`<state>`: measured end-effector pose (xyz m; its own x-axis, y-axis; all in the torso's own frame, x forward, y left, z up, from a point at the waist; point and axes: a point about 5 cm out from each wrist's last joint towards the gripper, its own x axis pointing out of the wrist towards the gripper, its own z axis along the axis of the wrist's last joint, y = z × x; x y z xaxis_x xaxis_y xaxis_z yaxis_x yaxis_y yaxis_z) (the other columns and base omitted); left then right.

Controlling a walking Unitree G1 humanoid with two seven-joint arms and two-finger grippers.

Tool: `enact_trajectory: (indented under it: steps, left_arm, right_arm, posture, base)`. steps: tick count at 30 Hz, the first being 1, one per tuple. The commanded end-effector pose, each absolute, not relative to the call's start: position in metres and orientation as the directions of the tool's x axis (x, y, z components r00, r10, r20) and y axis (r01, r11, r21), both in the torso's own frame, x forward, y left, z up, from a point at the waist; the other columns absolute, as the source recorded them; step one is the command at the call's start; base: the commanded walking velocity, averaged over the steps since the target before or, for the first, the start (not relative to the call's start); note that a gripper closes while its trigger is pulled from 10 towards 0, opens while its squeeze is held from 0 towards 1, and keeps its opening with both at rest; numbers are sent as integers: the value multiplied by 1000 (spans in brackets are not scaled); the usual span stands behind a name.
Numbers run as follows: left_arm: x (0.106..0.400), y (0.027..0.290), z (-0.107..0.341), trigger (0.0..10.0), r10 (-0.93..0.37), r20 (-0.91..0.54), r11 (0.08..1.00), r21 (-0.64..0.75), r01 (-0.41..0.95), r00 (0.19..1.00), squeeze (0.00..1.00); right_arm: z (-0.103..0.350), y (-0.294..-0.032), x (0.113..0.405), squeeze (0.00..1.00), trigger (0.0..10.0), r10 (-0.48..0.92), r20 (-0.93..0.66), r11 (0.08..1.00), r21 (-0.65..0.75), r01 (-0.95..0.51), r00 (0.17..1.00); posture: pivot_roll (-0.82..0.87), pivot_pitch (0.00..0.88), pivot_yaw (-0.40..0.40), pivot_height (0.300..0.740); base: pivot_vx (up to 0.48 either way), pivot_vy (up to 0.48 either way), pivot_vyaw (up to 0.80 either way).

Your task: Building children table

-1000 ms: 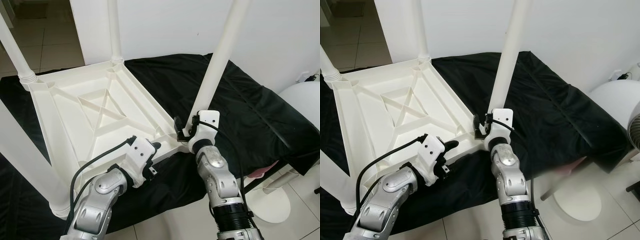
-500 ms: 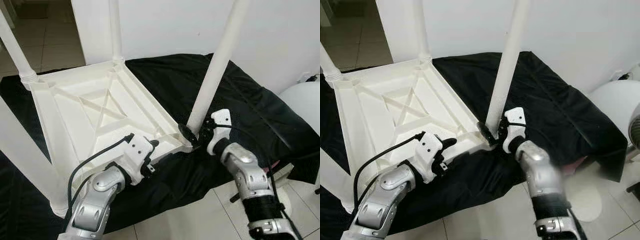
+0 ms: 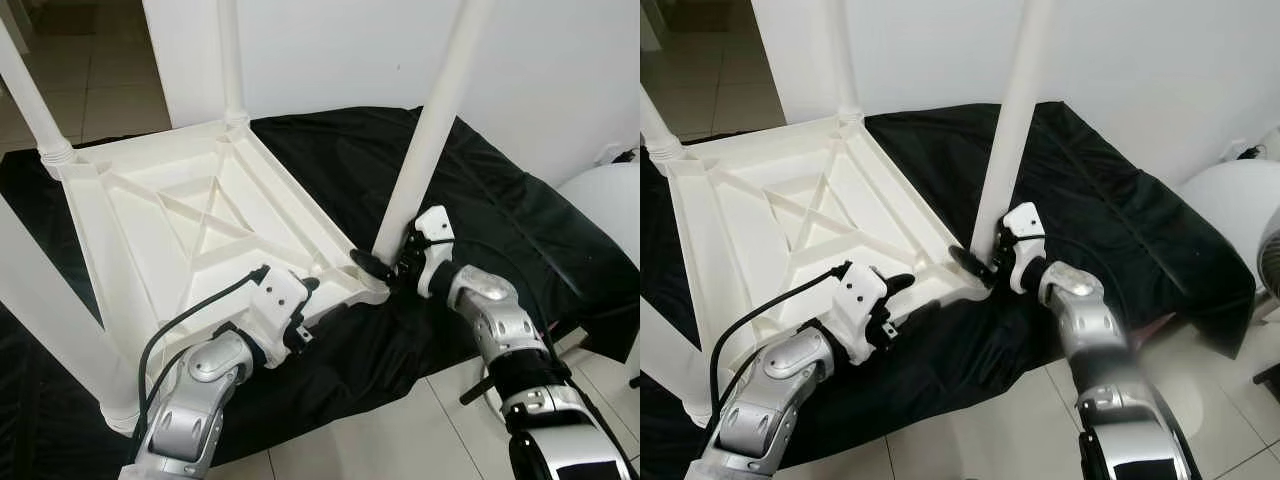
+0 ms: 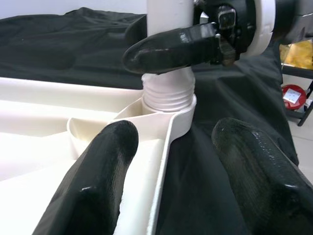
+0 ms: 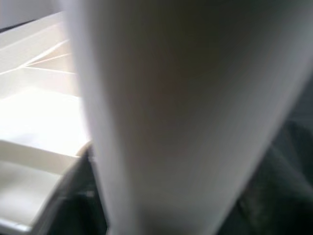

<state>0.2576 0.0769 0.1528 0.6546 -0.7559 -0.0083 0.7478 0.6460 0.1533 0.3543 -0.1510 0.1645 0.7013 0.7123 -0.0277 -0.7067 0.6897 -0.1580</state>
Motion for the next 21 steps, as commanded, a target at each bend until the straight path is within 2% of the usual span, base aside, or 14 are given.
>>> enact_trajectory:
  steps: [1,2,8,10,12,15,18,21]
  left_arm:
    - [263,78,153,10000,-683,6,722,159,673,731,0]
    - [264,78,153,10000,-685,7,719,162,676,728,0]
    - [265,79,156,10000,-689,9,715,168,678,724,0]
    - [265,80,155,10000,-691,8,713,174,679,723,0]
    - [265,80,155,10000,-691,6,712,177,679,723,0]
    - [267,80,153,10000,-682,5,721,175,671,731,0]
    - [269,79,155,10000,-674,22,731,168,662,738,0]
    - [271,79,155,10000,-670,26,734,169,658,742,0]
  right_arm:
    - [161,-148,355,0,1294,734,-62,658,-180,-731,676]
    - [158,-148,355,0,0,743,-72,646,-184,-741,666]
    - [149,-151,352,0,0,751,-78,636,-186,-749,656]
    - [148,-153,351,0,10000,745,-74,643,-181,-744,663]
    - [147,-153,351,0,10000,743,-74,646,-181,-742,665]
    - [146,-156,351,0,10000,709,-59,691,-138,-710,702]
    - [146,-157,351,0,10000,632,-43,767,-106,-632,774]
    - [146,-156,351,0,10000,610,-44,784,-107,-611,791]
  posture:
    - [-19,47,-51,740]
    - [-19,45,-47,740]
    - [-18,45,-40,740]
    - [-18,36,-44,740]
    - [-18,36,-44,740]
    - [-18,31,-52,740]
    - [-26,23,-63,740]
    - [-26,23,-63,740]
  base:
    - [0,0,0]
    - [0,0,0]
    - [0,0,0]
    - [0,0,0]
    - [0,0,0]
    - [0,0,0]
    - [0,0,0]
    - [0,0,0]
